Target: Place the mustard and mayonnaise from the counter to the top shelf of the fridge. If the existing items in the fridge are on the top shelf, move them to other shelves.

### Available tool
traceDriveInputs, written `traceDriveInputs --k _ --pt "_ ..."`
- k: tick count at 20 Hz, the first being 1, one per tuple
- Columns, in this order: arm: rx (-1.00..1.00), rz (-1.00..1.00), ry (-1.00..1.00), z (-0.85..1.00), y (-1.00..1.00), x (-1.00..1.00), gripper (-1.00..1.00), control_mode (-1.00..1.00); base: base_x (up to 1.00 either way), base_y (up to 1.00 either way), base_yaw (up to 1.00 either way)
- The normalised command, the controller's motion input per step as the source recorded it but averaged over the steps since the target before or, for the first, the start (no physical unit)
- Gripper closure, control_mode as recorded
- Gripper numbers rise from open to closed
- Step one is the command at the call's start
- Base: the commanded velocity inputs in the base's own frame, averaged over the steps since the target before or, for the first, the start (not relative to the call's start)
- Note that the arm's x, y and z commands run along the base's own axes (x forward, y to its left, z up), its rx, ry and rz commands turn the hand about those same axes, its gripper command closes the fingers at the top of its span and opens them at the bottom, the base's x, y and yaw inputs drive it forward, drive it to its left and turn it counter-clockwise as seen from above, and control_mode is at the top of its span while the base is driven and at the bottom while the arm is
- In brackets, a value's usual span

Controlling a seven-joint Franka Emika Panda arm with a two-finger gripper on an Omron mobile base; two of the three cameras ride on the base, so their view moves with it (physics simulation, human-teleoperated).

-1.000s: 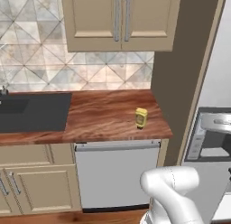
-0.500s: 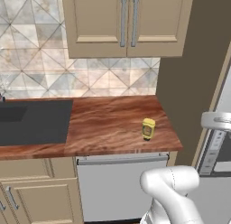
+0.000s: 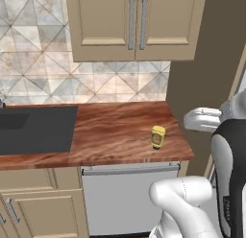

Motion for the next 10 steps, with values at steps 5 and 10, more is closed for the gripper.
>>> traceDriveInputs --k 5,10 --pt "0.0 0.02 0.32 -0.63 0.0 0.4 -1.0 -1.0 0.0 0.0 0.0" --pt "0.0 0.15 0.31 -0.76 0.0 0.73 -1.0 -1.0 0.0 0.0 0.0"
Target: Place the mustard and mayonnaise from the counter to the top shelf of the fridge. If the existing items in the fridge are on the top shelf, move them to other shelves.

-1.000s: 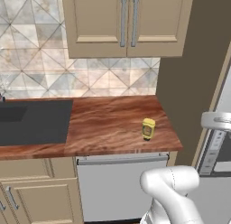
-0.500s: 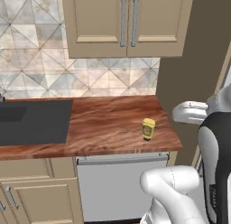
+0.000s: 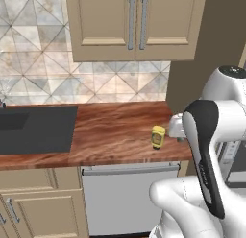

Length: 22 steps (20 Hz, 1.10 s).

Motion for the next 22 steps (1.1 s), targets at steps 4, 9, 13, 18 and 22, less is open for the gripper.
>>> traceDriveInputs --k 4,9,13,18,22 --pt "-0.1 0.13 0.14 -0.39 0.0 0.73 -1.0 -1.0 0.0 0.0 0.0" --pt "-0.11 0.08 0.07 -0.1 0.0 0.55 -1.0 -1.0 0.0 0.0 0.0" --pt "-0.04 0.12 0.07 -0.12 -0.08 0.39 -1.0 -1.0 0.0 0.0 0.0" --pt "-0.01 0.1 0.05 -0.19 -0.02 0.51 -1.0 -1.0 0.0 0.0 0.0" --pt "0.0 0.13 0.0 -0.32 -0.16 0.23 -1.0 -1.0 0.0 0.0 0.0"
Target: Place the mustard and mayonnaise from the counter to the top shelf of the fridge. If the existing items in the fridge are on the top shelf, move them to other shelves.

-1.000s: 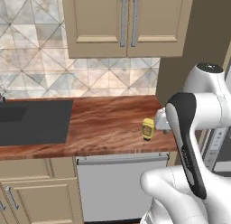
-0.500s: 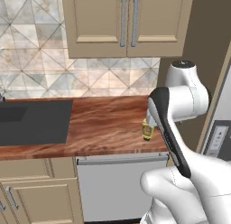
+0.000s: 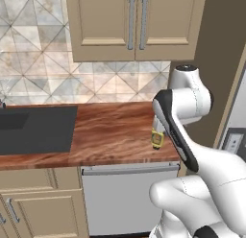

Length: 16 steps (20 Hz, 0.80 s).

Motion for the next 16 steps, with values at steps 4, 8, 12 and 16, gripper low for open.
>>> traceDriveInputs --k 4,8,12,16 --pt "0.0 0.14 0.0 -0.29 -0.24 0.1 -1.0 -1.0 0.0 0.0 0.0" --pt "0.0 0.13 0.0 -0.17 -0.28 0.16 -1.0 -1.0 0.0 0.0 0.0" --pt "0.0 0.14 0.0 -0.17 -0.14 0.45 -1.0 -1.0 0.0 0.0 0.0" --pt "0.0 0.13 0.0 -0.18 -0.03 0.58 -1.0 -1.0 0.0 0.0 0.0"
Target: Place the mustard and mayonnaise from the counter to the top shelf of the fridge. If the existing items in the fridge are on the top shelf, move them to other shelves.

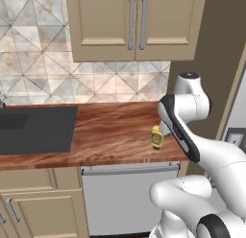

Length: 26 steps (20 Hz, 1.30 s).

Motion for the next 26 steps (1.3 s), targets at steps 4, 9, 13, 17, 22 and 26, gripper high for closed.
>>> traceDriveInputs --k 4,9,13,17,22,26 --pt "0.02 0.12 0.0 -0.15 0.0 0.53 -1.0 -1.0 0.0 0.0 0.0" --pt "0.05 0.13 0.0 -0.08 0.0 0.32 -1.0 -1.0 0.0 0.0 0.0" --pt "0.08 0.13 0.02 -0.2 -0.02 0.07 -1.0 -1.0 0.0 0.0 0.0" --pt "0.09 0.13 0.02 -0.22 -0.01 0.09 -1.0 -1.0 0.0 0.0 0.0" --pt "0.04 0.12 0.02 -0.16 0.0 0.19 -1.0 -1.0 0.0 0.0 0.0" --pt "0.0 0.12 0.03 -0.19 0.0 0.16 -1.0 -1.0 0.0 0.0 0.0"
